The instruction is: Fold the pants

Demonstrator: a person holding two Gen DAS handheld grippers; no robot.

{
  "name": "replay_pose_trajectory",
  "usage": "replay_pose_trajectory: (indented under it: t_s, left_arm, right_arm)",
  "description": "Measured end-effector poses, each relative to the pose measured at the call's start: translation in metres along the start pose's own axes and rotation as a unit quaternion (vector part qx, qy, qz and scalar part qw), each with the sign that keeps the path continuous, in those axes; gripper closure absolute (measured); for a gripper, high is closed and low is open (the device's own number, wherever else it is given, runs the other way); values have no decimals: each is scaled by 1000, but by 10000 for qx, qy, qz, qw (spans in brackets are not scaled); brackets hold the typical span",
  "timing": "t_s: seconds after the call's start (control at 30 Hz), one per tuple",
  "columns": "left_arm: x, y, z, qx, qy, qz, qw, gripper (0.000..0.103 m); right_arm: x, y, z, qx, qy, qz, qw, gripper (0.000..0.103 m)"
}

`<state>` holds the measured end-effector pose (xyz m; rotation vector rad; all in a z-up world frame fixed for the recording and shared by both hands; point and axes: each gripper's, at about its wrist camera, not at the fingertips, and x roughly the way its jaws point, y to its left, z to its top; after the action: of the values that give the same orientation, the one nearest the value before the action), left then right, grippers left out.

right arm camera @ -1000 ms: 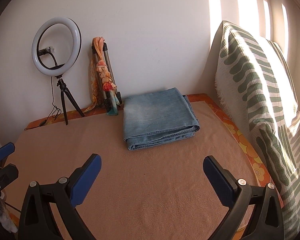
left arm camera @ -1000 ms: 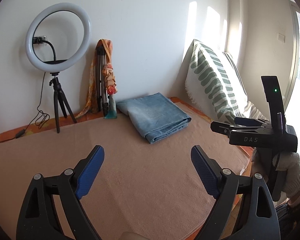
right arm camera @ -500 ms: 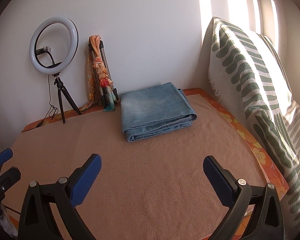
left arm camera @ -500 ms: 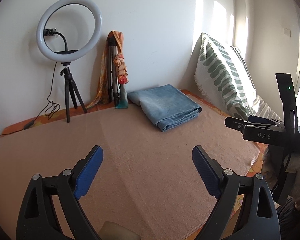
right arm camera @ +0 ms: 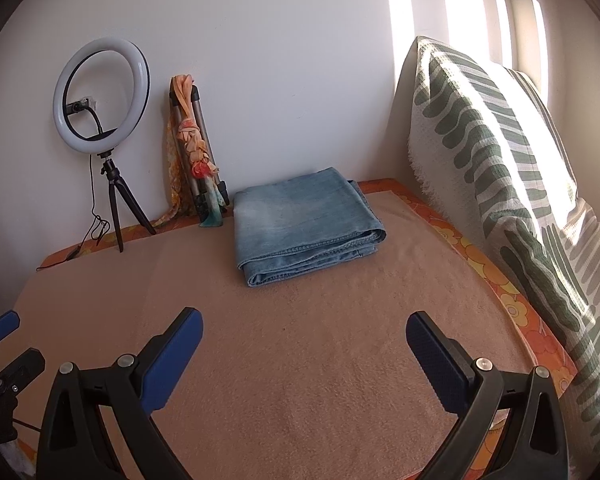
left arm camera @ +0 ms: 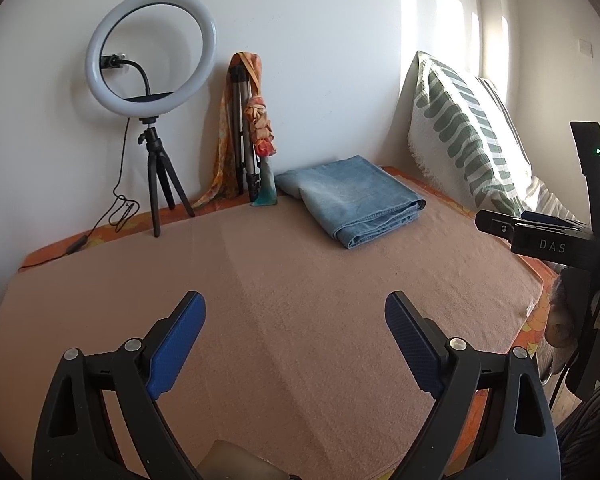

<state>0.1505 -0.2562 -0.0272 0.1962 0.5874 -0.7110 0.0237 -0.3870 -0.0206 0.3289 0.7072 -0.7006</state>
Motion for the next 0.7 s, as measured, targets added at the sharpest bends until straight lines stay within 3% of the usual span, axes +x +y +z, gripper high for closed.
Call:
replay_pose_trajectory:
  t_s: [0.17, 0.7]
  left_arm:
    - [-1, 0, -1, -22, -24, -33, 10000, 2]
    - [1, -1, -3, 18, 51, -10, 10000, 1]
  right_arm:
    - [1, -1, 0, 6, 20, -16, 10000, 0]
    - [1, 2, 0, -4, -10, -39, 10000, 0]
